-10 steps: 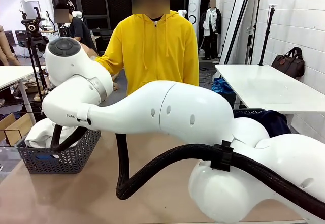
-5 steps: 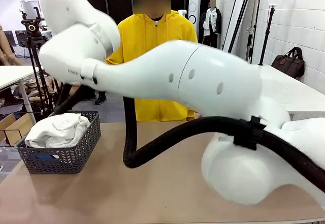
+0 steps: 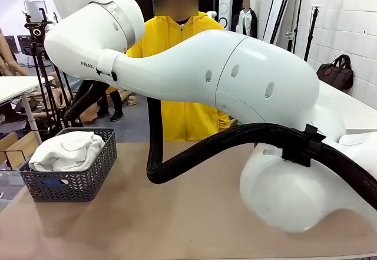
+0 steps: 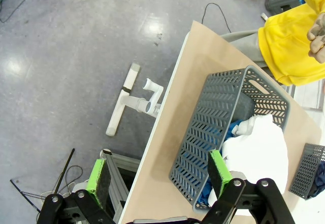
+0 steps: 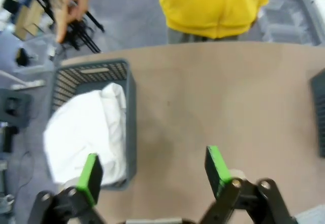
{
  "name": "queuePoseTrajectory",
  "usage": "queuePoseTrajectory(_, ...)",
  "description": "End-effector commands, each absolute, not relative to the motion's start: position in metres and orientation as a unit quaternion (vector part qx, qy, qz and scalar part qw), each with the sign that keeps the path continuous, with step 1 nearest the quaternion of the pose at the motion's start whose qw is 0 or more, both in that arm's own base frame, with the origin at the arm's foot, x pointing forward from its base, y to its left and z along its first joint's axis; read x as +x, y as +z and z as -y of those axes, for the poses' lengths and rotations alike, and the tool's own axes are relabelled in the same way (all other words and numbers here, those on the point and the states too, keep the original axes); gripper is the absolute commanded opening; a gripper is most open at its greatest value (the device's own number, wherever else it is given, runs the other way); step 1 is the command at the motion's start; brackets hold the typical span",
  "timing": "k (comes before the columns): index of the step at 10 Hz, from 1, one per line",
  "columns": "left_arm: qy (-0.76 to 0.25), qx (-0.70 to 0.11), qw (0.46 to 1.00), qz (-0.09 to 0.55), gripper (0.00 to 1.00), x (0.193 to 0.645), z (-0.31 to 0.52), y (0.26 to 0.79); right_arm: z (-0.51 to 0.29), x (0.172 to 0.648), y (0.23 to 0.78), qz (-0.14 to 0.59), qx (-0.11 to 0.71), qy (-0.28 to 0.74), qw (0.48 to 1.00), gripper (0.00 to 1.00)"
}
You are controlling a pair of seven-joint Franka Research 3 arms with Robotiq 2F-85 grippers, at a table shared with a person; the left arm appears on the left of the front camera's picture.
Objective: Sort the tops and bottoms.
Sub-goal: Sort the clothes according to human instructions.
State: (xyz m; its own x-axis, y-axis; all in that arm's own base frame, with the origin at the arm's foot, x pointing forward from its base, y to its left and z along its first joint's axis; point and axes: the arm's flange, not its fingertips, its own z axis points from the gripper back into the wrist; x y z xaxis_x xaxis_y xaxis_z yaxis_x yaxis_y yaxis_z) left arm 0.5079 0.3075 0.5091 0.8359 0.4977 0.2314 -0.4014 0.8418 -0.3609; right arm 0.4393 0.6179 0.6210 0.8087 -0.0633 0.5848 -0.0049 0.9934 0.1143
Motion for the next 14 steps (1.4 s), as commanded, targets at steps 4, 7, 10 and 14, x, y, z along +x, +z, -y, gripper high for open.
queuePoseTrajectory(4, 0.246, -0.145, 0.945, 0.161, 1.00, 0.5068, -0.3062, 0.5098, -0.6193, 0.4381, 0.6255, 0.310, 0.069, -0.013, 0.948, 1.00)
queuePoseTrajectory(7, 0.246, -0.145, 0.945, 0.161, 1.00, 0.5068, -0.3062, 0.5098, -0.6193, 0.4381, 0.6255, 0.310, 0.069, -0.013, 0.948, 1.00)
queuePoseTrajectory(10, 0.246, -0.145, 0.945, 0.161, 1.00, 0.5068, -0.3062, 0.5098, -0.6193, 0.4381, 0.6255, 0.310, 0.069, -0.013, 0.948, 1.00)
queuePoseTrajectory(14, 0.246, -0.145, 0.945, 0.161, 1.00, 0.5068, -0.3062, 0.5098, -0.6193, 0.4381, 0.6255, 0.310, 0.069, -0.013, 0.948, 1.00)
